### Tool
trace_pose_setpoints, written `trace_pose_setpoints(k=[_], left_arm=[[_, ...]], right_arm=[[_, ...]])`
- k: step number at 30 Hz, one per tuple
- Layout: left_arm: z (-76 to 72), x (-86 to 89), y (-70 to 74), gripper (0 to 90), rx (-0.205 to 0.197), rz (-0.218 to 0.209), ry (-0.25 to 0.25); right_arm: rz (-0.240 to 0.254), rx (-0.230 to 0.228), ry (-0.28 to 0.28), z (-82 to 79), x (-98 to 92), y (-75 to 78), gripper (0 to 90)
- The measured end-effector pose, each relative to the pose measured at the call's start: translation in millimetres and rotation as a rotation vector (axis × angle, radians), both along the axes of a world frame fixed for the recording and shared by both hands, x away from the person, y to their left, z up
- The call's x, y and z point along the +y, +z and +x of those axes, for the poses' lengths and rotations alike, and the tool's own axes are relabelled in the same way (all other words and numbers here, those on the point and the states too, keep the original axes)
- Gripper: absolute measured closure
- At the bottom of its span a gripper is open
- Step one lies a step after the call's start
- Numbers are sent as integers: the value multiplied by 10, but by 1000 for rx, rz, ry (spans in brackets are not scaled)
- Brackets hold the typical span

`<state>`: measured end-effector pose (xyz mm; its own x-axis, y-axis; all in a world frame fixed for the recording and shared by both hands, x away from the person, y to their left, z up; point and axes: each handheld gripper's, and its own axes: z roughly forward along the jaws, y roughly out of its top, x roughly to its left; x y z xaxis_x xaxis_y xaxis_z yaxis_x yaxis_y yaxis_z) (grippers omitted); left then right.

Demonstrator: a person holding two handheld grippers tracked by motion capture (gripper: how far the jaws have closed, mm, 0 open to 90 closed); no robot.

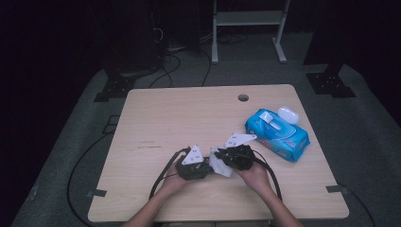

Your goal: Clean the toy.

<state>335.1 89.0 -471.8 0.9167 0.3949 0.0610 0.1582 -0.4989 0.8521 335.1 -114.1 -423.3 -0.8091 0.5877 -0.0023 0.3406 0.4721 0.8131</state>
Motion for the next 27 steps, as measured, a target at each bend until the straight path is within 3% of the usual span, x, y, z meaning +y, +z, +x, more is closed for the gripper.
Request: trace_pose_setpoints(k=[4, 10, 12, 14, 17, 18, 21, 27], left_arm=[[-16, 8, 4, 632, -17, 10, 6], [-12, 39, 13, 642, -18, 2, 1], [-8, 43, 13, 643, -16, -1, -5], [-9, 45, 10, 643, -14, -5, -9], [-28, 44, 9, 643, -9, -5, -14], [-32, 45, 10, 643, -13, -5, -15], [-42, 74, 17, 643, -9, -4, -23], [-38, 83, 21, 645, -15, 1, -33]], right_arm=[[-12, -8, 18, -7, 16, 14, 826], [-36, -46, -85, 64, -224, 36, 827], [-14, -27, -100, 76, -276, 27, 827], [-30, -42, -89, 46, -237, 27, 827], [-11, -24, -18, -13, -94, 25, 826], [-21, -26, 12, -44, -16, 14, 826], [-59, -56, 28, -68, 53, 23, 827], [-57, -49, -84, 53, -219, 49, 827]])
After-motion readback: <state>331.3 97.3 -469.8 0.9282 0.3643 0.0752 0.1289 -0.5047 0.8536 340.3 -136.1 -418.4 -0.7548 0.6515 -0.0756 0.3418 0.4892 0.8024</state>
